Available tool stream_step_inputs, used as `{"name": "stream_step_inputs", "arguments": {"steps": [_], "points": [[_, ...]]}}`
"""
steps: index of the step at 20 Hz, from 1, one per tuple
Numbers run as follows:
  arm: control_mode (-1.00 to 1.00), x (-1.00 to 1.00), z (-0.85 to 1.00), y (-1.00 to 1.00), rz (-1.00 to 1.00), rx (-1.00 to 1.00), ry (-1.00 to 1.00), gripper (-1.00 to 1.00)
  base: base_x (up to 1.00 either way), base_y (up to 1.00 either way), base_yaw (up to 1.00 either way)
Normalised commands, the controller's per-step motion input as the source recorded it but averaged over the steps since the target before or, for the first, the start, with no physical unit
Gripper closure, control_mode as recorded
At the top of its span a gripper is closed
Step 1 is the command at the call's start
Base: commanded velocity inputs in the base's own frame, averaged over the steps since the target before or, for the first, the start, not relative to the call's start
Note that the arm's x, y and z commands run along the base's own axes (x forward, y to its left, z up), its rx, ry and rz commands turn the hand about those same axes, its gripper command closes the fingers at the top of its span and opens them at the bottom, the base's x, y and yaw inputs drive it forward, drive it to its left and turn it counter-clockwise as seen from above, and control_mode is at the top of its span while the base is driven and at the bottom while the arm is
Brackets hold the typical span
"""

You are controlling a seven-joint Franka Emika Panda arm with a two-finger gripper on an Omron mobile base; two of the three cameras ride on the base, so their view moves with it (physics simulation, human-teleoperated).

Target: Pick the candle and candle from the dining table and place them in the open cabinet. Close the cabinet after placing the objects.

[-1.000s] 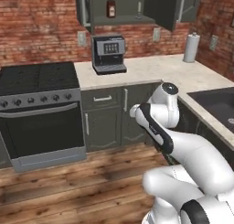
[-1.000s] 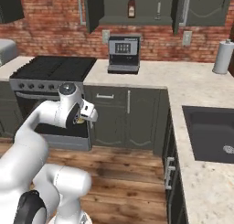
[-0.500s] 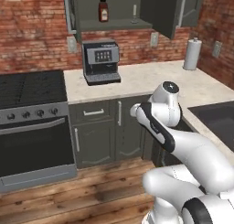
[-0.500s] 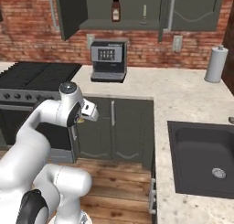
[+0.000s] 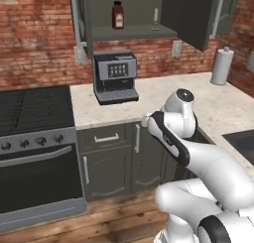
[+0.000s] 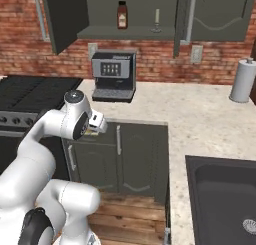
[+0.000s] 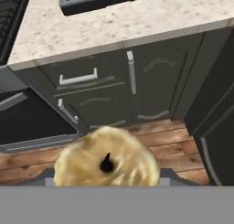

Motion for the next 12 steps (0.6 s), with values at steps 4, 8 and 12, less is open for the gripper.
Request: {"name": "stream_step_inputs", "arguments": {"steps": [4, 8, 12], "points": [[1.00, 0.00, 0.00, 0.00, 0.00, 0.00, 0.00, 1.00, 0.58, -0.18, 0.00], [1.00, 0.00, 0.00, 0.00, 0.00, 0.00, 0.00, 1.00, 0.54, -0.25, 0.00], [1.00, 0.00, 0.00, 0.00, 0.00, 0.00, 0.00, 1.00, 0.51, -0.31, 0.00]]}}
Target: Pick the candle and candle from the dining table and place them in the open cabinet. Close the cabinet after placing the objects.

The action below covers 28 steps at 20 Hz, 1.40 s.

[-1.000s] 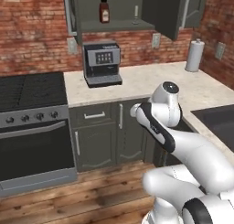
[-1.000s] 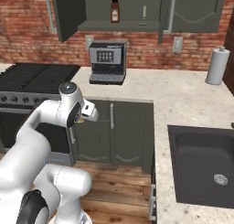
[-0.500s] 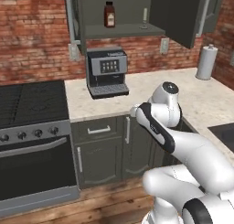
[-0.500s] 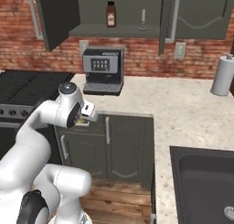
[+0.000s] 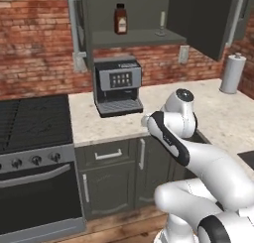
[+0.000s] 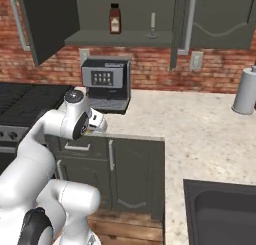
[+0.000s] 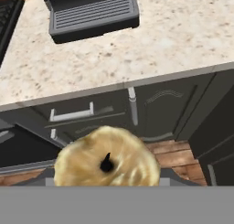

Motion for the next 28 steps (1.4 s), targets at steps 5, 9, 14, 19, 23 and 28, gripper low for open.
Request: {"name": "stream_step_inputs", "arguments": {"steps": [5, 9, 14, 19, 23, 28], "points": [[1.00, 0.00, 0.00, 0.00, 0.00, 0.00, 0.00, 1.00, 0.53, -0.31, 0.00], [1.00, 0.00, 0.00, 0.00, 0.00, 0.00, 0.00, 1.00, 0.50, -0.23, 0.00], [1.00, 0.00, 0.00, 0.00, 0.00, 0.00, 0.00, 1.00, 0.51, -0.19, 0.00], [1.00, 0.00, 0.00, 0.00, 0.00, 0.00, 0.00, 1.00, 0.46, -0.15, 0.00], [1.00, 0.00, 0.00, 0.00, 0.00, 0.00, 0.00, 1.00, 0.44, -0.16, 0.00], [1.00, 0.00, 0.00, 0.00, 0.00, 0.00, 0.00, 1.00, 0.39, -0.15, 0.00]]}}
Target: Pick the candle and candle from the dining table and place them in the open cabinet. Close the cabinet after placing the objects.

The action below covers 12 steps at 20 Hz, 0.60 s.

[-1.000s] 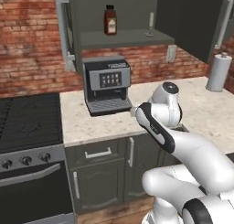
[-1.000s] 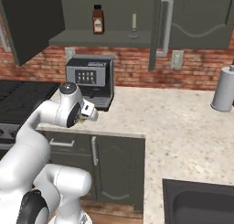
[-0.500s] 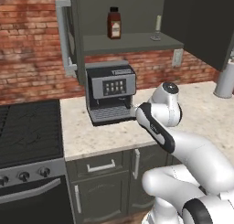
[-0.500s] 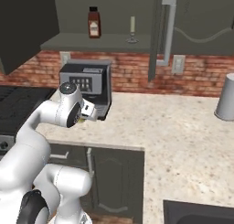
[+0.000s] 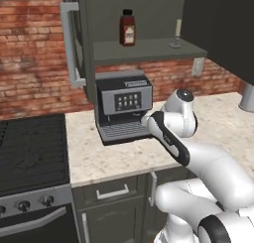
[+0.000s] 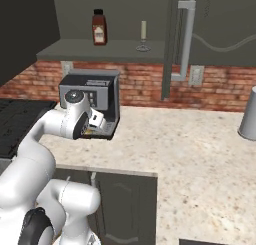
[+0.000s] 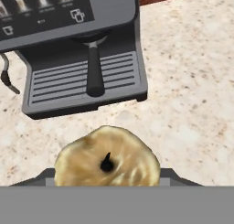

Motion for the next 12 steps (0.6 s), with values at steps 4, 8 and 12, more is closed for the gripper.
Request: {"name": "stream_step_inputs", "arguments": {"steps": [4, 8, 12], "points": [[1.00, 0.00, 0.00, 0.00, 0.00, 0.00, 0.00, 1.00, 0.31, -0.10, 0.00], [1.00, 0.00, 0.00, 0.00, 0.00, 0.00, 0.00, 1.00, 0.32, -0.08, 0.00], [1.00, 0.00, 0.00, 0.00, 0.00, 0.00, 0.00, 1.00, 0.26, -0.04, 0.00]]}}
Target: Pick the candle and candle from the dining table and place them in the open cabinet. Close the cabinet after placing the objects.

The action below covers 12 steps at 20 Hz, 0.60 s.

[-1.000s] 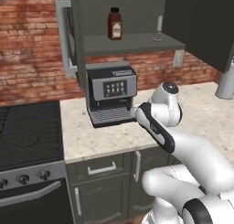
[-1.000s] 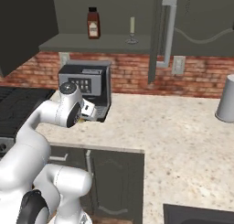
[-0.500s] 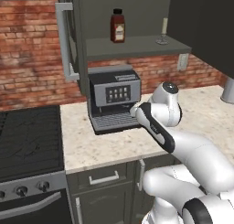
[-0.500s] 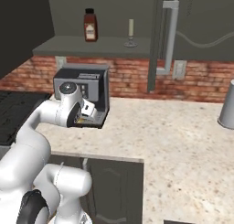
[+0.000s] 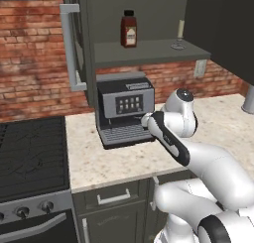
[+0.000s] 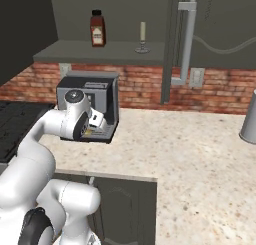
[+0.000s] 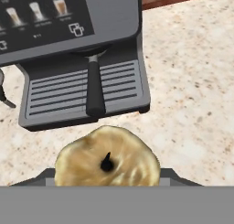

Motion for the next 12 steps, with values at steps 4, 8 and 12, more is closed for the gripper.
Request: {"name": "stream_step_inputs", "arguments": {"steps": [4, 8, 12], "points": [[1.00, 0.00, 0.00, 0.00, 0.00, 0.00, 0.00, 1.00, 0.05, 0.00, 0.00], [1.00, 0.00, 0.00, 0.00, 0.00, 0.00, 0.00, 1.00, 0.04, 0.00, 0.00], [-1.00, 0.00, 0.09, 0.00, 0.00, 0.00, 0.00, 1.00, 0.00, 0.00, 0.00]]}}
